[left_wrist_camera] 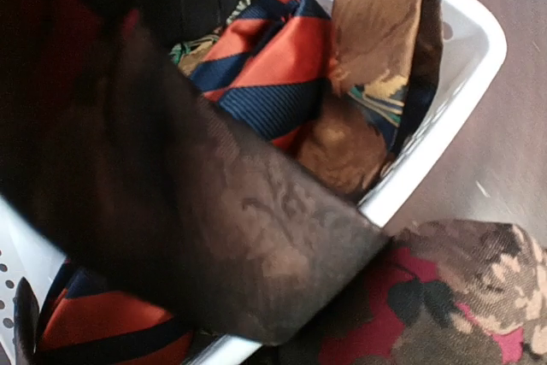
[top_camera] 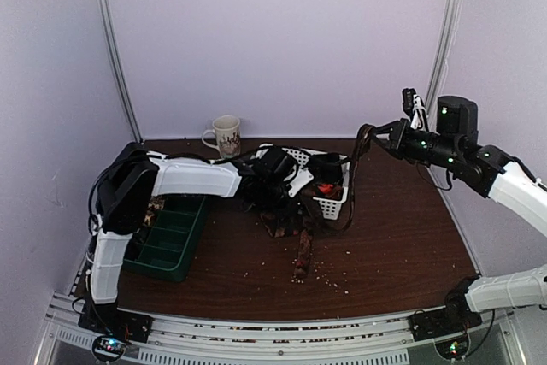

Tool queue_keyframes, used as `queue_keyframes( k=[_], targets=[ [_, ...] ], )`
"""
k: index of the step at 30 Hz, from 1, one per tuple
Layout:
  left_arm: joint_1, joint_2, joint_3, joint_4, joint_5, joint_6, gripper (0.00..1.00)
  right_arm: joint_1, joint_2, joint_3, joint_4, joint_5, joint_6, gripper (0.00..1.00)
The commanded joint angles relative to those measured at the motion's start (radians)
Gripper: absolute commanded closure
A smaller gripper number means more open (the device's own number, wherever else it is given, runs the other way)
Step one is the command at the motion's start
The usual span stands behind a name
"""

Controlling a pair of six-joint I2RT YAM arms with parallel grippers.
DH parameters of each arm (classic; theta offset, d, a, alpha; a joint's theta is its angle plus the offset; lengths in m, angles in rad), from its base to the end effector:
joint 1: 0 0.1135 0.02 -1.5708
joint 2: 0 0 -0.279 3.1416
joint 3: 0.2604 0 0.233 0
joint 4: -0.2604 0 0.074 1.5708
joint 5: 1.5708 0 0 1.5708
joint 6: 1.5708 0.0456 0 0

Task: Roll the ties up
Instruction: Move the bin to the corner of the board.

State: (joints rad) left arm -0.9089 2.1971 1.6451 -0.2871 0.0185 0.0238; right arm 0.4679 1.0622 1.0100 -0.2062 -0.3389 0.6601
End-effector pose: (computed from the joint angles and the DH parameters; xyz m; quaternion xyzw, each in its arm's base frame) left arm 0.2984 -0.3844 0.1836 0.4228 0.8326 -0.1610 0.3196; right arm 0.1942 0.1151 0.3754 -0.0275 0.7872 0.4344 0.4368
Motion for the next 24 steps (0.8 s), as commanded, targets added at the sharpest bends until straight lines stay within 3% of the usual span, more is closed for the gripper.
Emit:
queue_keyframes(
  k=[1,4,9,13,18,24],
  targets=[
    [0.07,0.158,0.293,-0.035,0.046,-0.001,1.0,-0.049,0.104,0.062,0.058,0.002,-0.016,1.0],
    [0.077,0.193,0.449,-0.117,0.076,0.039,1.0,-0.077,0.168,0.124,0.049,-0.025,-0.033,1.0],
    [0.023,-0.082,0.199,0.025,0.157,0.093,1.0,-0.108,0.127,0.185,0.051,-0.049,-0.028,1.0],
    [-0.065,-0.235,0.174,0.048,0.258,0.105,1.0,-0.151,0.078,0.238,0.028,-0.052,-0.021,1.0],
    [-0.176,-0.235,0.301,0.111,0.302,0.075,1.0,-0.196,0.028,0.277,0.014,-0.043,-0.013,1.0],
    [-0.206,-0.197,0.342,0.331,0.266,-0.072,1.0,-0.276,-0.01,0.374,-0.075,-0.022,-0.05,1.0]
  ],
)
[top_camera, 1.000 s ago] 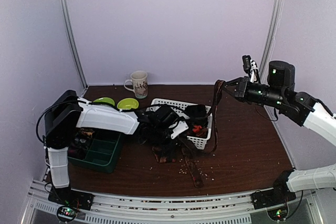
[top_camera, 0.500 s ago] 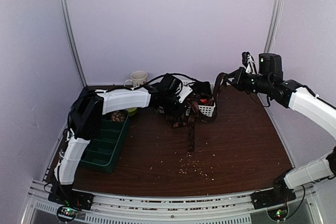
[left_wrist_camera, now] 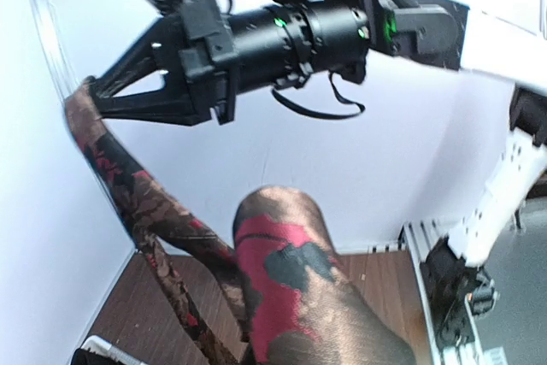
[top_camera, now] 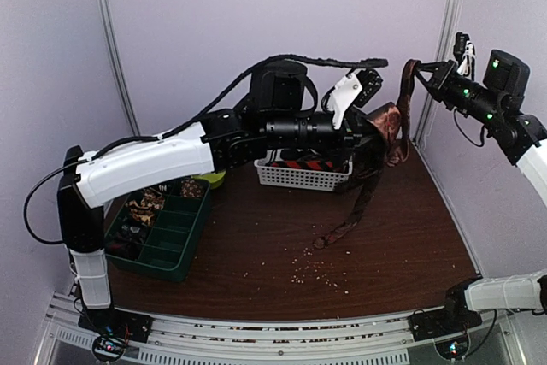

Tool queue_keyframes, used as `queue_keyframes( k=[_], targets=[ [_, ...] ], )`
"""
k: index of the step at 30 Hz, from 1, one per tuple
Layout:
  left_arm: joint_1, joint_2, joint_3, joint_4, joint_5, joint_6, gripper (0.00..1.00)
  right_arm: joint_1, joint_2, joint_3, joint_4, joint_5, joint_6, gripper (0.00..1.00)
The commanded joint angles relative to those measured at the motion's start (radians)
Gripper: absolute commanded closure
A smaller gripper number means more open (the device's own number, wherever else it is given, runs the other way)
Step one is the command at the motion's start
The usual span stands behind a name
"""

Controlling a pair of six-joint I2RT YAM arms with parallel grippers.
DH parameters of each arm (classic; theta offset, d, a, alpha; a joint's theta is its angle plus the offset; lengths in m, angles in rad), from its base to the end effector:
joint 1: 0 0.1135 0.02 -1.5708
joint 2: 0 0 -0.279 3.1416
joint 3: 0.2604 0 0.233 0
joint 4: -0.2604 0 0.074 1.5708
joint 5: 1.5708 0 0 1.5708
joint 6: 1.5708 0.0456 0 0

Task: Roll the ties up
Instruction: Move the bin to the corner of the board, then put down the tie at the center of the board.

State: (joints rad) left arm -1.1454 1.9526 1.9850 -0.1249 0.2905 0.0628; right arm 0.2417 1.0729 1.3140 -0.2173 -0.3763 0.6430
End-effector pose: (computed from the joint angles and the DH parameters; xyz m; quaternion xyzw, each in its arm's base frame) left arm 0.1797 -0.4282 0.4288 0.4956 0.5464 -0.4351 0.5162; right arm 0.1974 0.0659 0.4734 0.0057 0.6992 0.4190 0.5793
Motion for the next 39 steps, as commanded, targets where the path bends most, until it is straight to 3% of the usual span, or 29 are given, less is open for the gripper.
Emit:
queue_keyframes(
  k=[1,4,7,10,12,16,21,27,28,29,31,32,33,35,39],
  targets=[
    [0.029,0.052,0.001,0.196,-0.011,-0.132,1.0,-0.064,-0.019,0.087,-0.07,0.014,-0.036,1.0],
    [0.03,0.047,-0.062,0.258,-0.099,-0.207,1.0,-0.086,0.003,0.139,-0.08,-0.008,-0.033,1.0],
    [0.042,0.012,-0.233,0.262,-0.223,-0.243,0.99,-0.084,0.035,0.144,-0.039,-0.082,0.002,1.0],
    [0.074,-0.067,-0.473,0.251,-0.268,-0.307,0.78,-0.045,0.06,0.097,0.016,-0.151,0.035,1.0],
    [0.101,-0.15,-0.66,0.273,-0.26,-0.359,0.46,0.046,0.08,0.059,0.031,-0.163,0.021,1.0],
    [0.124,-0.327,-0.989,0.369,-0.25,-0.394,0.19,0.256,0.158,-0.011,0.052,-0.146,-0.029,1.0],
    [0.151,-0.58,-1.213,0.378,-0.361,-0.402,0.14,0.483,0.348,-0.019,0.14,-0.099,-0.014,1.0],
    [0.272,-0.776,-1.218,0.188,-0.448,-0.38,0.13,0.676,0.63,0.233,0.122,-0.08,-0.003,1.0],
    [0.292,-0.79,-1.208,0.16,-0.452,-0.375,0.13,0.691,0.669,0.296,0.066,-0.092,-0.021,0.97],
    [0.308,-0.798,-1.196,0.13,-0.454,-0.366,0.13,0.697,0.699,0.338,0.023,-0.112,-0.031,0.86],
    [0.325,-0.8,-1.164,0.06,-0.464,-0.334,0.12,0.689,0.687,0.319,-0.001,-0.138,-0.036,0.5],
    [0.326,-0.795,-1.145,0.025,-0.471,-0.317,0.12,0.679,0.652,0.263,0.0,-0.132,-0.038,0.29],
    [0.325,-0.787,-1.127,-0.002,-0.464,-0.299,0.11,0.659,0.61,0.164,0.01,-0.12,-0.032,0.16],
    [0.326,-0.765,-1.099,-0.044,-0.424,-0.262,0.1,0.616,0.493,0.001,0.027,-0.102,-0.002,0.11],
    [0.326,-0.687,-1.069,-0.042,-0.24,-0.187,0.11,0.561,0.315,-0.319,0.084,-0.06,0.11,0.14]
  ],
)
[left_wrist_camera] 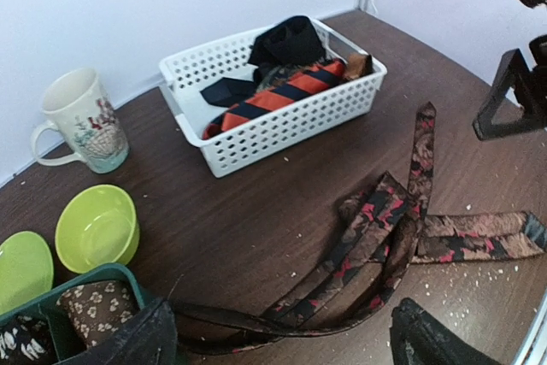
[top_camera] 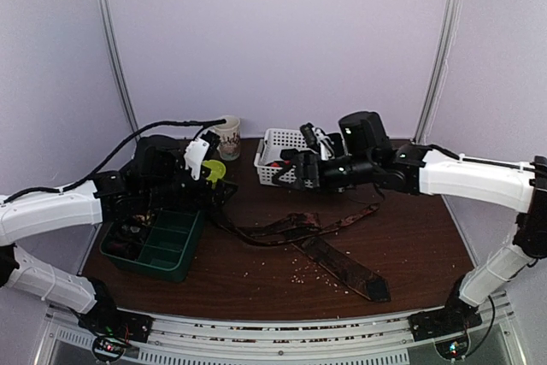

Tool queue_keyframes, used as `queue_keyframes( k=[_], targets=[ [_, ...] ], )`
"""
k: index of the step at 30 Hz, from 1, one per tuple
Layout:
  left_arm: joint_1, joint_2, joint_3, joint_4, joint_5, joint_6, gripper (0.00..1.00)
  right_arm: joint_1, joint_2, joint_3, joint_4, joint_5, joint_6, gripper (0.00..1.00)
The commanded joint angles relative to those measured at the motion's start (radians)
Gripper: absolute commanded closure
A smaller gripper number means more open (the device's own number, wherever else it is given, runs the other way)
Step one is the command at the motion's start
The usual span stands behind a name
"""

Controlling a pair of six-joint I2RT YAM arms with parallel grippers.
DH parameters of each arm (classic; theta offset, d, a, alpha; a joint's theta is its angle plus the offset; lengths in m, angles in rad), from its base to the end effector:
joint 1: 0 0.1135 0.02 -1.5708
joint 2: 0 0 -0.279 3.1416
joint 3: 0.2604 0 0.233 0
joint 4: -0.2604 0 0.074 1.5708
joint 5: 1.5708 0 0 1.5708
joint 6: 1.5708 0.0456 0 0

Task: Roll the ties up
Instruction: Put down the tie at the center of the board, then adjust the tie at the center of the board.

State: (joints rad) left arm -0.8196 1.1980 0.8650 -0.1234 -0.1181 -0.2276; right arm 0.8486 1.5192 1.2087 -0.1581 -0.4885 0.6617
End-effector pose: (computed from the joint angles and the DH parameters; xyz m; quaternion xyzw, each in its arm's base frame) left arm 0.1799 -0.1848 0.3039 0.2173 0.8195 -0.2206 0.4822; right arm 0.2089 0.2695 0.3289 -0.2032 0.8112 0.4983 0.2288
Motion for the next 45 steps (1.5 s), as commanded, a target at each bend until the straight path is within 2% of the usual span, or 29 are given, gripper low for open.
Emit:
queue_keyframes(
  k=[1,3,7,13,19,22,24,27,32,36,38,40,43,45],
  targets=[
    [0.0,0.106,0.072,-0.056,0.233,0.137,0.13,-0.046,-0.158,-0.274,0.025,0.066,0.109,0.15],
    [-0.002,0.213,0.129,-0.095,0.302,0.182,0.19,-0.045,-0.179,-0.369,0.031,0.077,0.142,0.21],
    [-0.003,0.371,0.207,-0.075,0.321,0.207,0.26,-0.049,-0.161,-0.513,0.084,0.134,0.189,0.3],
    [-0.005,0.63,0.398,-0.166,0.334,0.238,0.36,-0.057,-0.037,-0.556,0.109,0.183,0.21,0.45],
    [-0.003,0.779,0.508,-0.219,0.31,0.227,0.4,-0.104,0.039,-0.598,0.093,0.175,0.187,0.65],
    [-0.003,0.839,0.561,-0.273,0.278,0.223,0.4,-0.143,0.039,-0.621,0.055,0.153,0.158,0.73],
    [-0.001,0.858,0.558,-0.289,0.265,0.22,0.44,-0.174,0.027,-0.63,0.008,0.151,0.119,0.76],
    [0.007,0.859,0.521,-0.298,0.235,0.21,0.55,-0.227,0.001,-0.629,-0.073,0.16,0.06,0.77],
    [0.031,0.81,0.432,-0.323,0.143,0.153,0.87,-0.359,-0.036,-0.593,-0.202,0.172,-0.023,0.78],
    [0.078,0.723,0.318,-0.296,0.127,0.087,0.97,-0.458,-0.062,-0.559,-0.254,0.179,-0.064,0.79],
    [0.082,0.68,0.295,-0.288,0.133,0.09,0.98,-0.49,-0.075,-0.542,-0.27,0.185,-0.076,0.79],
    [0.072,0.644,0.297,-0.252,0.213,0.123,0.95,-0.5,-0.095,-0.517,-0.294,0.203,-0.087,0.79],
    [0.022,0.617,0.34,-0.193,0.282,0.172,0.76,-0.496,-0.172,-0.517,-0.27,0.177,-0.057,0.78],
    [-0.004,0.646,0.406,-0.199,0.288,0.195,0.69,-0.482,-0.217,-0.54,-0.229,0.145,-0.017,0.76]
  ],
)
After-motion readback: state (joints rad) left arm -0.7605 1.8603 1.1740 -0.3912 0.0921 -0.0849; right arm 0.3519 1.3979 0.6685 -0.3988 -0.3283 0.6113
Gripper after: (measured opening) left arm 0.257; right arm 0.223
